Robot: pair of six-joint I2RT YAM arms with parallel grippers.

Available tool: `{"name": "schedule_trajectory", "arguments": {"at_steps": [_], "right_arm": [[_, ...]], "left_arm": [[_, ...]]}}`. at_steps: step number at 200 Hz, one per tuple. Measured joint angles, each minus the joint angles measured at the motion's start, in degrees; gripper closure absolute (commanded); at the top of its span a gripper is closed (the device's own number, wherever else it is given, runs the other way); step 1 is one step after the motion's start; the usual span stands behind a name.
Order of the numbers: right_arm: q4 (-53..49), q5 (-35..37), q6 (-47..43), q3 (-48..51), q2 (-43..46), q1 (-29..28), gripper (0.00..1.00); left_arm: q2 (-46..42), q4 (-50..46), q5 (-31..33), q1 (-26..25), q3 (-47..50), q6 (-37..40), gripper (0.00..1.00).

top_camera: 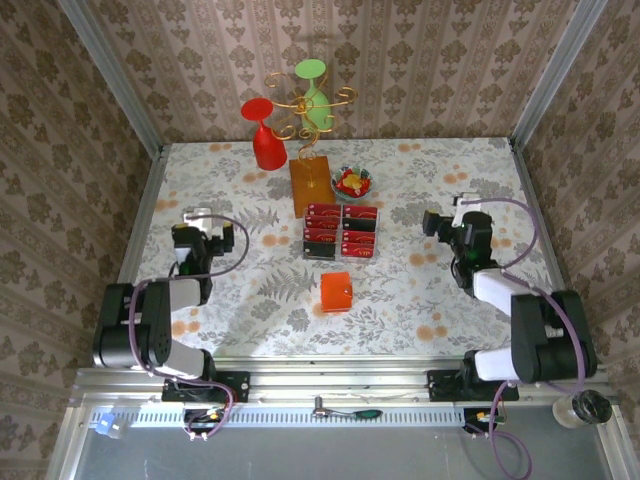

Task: Put the credit cards into the card holder
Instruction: Move the storage box to the center of the table.

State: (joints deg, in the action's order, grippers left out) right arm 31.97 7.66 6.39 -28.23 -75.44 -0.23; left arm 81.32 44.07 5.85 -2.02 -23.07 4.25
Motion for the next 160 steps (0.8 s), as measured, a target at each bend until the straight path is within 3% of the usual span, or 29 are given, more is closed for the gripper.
{"name": "schedule_trajectory", "arguments": {"at_steps": [38,82,113,140,160], "right_arm": [[-21.0,7.0,14.4,-11.2,8.9,0.8,0.00],[-36.1,-0.1,23.2,-15.6,14.1,-0.6,0.01],[-43.2,-9.1,24.0,-13.6,14.3,-10.4,0.07],[-45.9,-12.9,24.8,-9.3,14.3,-21.8,0.10],[-46.6,-13.8,26.5,-5.2,14.3,-26.9,0.11]], "left_arm": [[-8.6,-13.7,1.6,-1.4,-7.8,-4.5,0.00],[-12.4,-29.0,3.1,-8.0,-16.0,-15.5,0.00],[-9.7,-35.7,4.2,-16.1,-16.4,-20.6,0.00],[-4.2,-39.7,6.4,-22.1,-16.5,-23.0,0.00],[-0.1,-42.6,8.2,-24.2,-17.4,-24.7,0.00]]}}
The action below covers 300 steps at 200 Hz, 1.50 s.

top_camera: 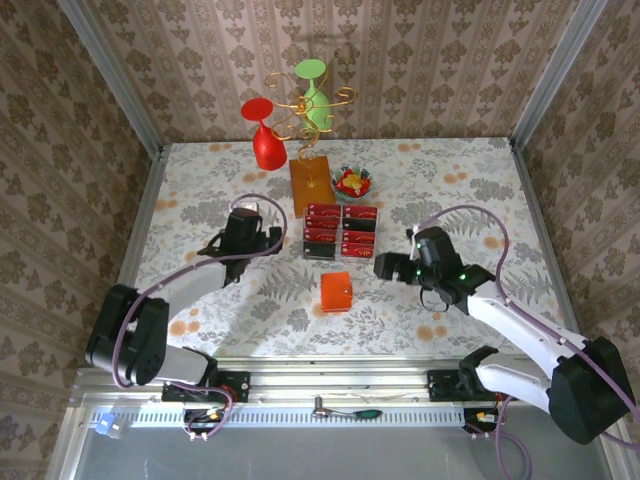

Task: Put the credit cards into the card holder
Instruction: Move the storage box to the center of the table.

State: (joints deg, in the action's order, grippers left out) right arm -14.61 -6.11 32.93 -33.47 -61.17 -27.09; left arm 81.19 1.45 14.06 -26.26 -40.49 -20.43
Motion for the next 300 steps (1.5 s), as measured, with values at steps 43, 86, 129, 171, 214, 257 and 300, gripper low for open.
{"name": "schedule_trajectory", "arguments": {"at_steps": [43,86,129,171,214,257,300], "right_arm": [[-0.2,-0.4,3.0,3.4,-0.1,-3.3,0.10],[0.2,-0.4,3.3,3.4,-1.1,-3.5,0.09],[-0.3,-0.2,3.1,2.0,-2.6,-3.5,0.08],[-0.4,-0.2,3.1,0.9,-3.2,-2.9,0.08],[-0.4,-0.5,3.1,0.9,-3.2,-1.2,0.08],[-0.4,-2.1,3.5,0.9,-3.2,0.3,0.07],[-0.7,-3.8,4.6,0.2,-5.6,0.3,0.04]], "left_arm": [[7.7,-6.1,3.0,-1.9,-6.3,-3.2,0.00],[12.6,-7.8,3.8,-3.8,-10.0,-5.1,0.00],[15.4,-7.4,2.4,-5.1,-10.0,-6.7,0.00],[15.9,-5.7,1.9,-7.8,-10.0,-7.1,0.00],[18.8,-3.9,1.4,-10.2,-11.2,-8.4,0.00],[23.6,-3.6,0.7,-12.0,-15.5,-9.0,0.00],[23.9,-3.2,0.0,-12.9,-17.5,-9.2,0.00]]}}
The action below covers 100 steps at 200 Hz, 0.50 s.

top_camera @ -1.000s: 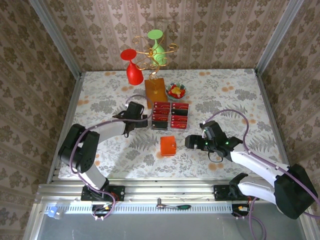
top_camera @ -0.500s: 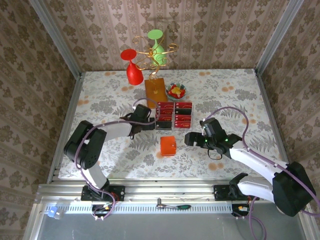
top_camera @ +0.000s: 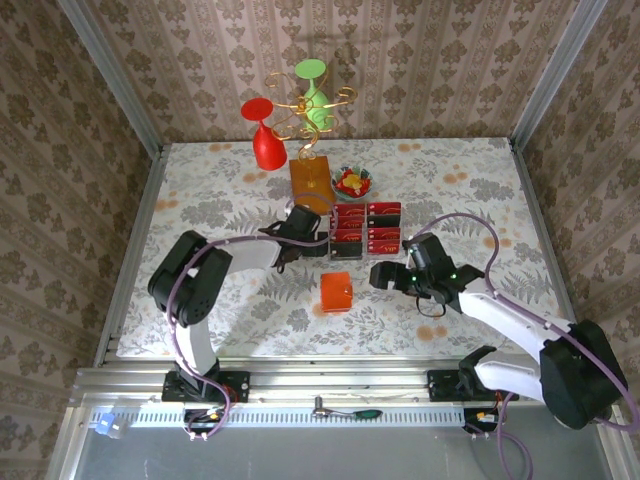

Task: Put the credit cards into the card holder
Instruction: Move the storage box to the center of the table, then pick up the card holder from the center of the table.

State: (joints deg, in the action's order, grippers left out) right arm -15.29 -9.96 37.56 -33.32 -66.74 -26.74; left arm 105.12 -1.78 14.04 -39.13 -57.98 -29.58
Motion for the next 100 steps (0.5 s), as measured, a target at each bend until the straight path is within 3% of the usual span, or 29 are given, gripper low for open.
{"name": "schedule_trajectory", "arguments": {"at_steps": [44,83,100], "right_arm": [[4.5,-6.2,4.0,0.7,-2.6,-1.9,0.20],[12.3,-8.9,11.1,2.6,-6.9,-8.1,0.41],[15.6,-9.0,13.7,2.9,-9.6,-10.3,0.46]], "left_arm": [[-12.2,0.1,-0.1,0.3,7.6,-0.3,0.00],[-25.5,0.3,-0.1,0.5,15.5,-2.9,0.00],[-29.6,0.4,0.5,0.5,18.8,-5.2,0.00]]}}
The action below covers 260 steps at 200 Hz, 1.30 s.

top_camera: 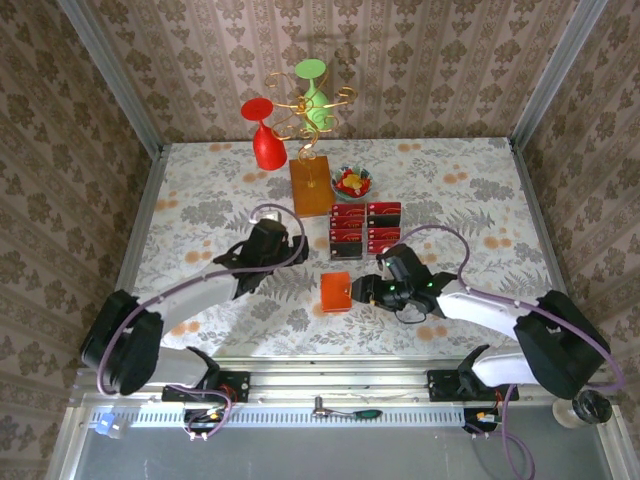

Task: Put the credit cards into the card holder
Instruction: Pick up the card holder from the center of the table.

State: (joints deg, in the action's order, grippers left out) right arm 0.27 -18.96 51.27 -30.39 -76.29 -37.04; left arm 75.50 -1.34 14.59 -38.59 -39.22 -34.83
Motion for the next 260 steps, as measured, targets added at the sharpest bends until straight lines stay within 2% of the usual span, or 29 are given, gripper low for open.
{"name": "schedule_trajectory", "arguments": {"at_steps": [65,145,178,199,233,260], "right_arm": [[8.3,0.9,8.1,1.2,-5.4,-4.8,0.49],[11.2,1.6,10.5,1.6,-6.2,-4.9,0.54],[13.3,1.6,10.9,1.6,-8.0,-4.9,0.60],[14.3,1.6,11.5,1.6,-9.1,-4.9,0.70],[16.1,1.3,12.2,1.7,-9.8,-4.9,1.00],[17.7,0.4,12.6,2.4,-9.8,-4.4,1.00]], "left_arm": [[-7.5,-3.5,1.8,0.1,4.0,-3.6,0.00],[-8.1,-6.0,2.2,0.4,4.0,-8.2,0.00],[-8.2,-6.0,2.2,0.4,4.0,-10.1,0.00],[-8.6,-6.2,2.2,0.4,4.0,-10.5,0.00],[-9.0,-7.0,2.2,0.4,4.0,-10.4,0.00],[-9.4,-7.4,1.9,0.4,4.0,-9.9,0.00]]}}
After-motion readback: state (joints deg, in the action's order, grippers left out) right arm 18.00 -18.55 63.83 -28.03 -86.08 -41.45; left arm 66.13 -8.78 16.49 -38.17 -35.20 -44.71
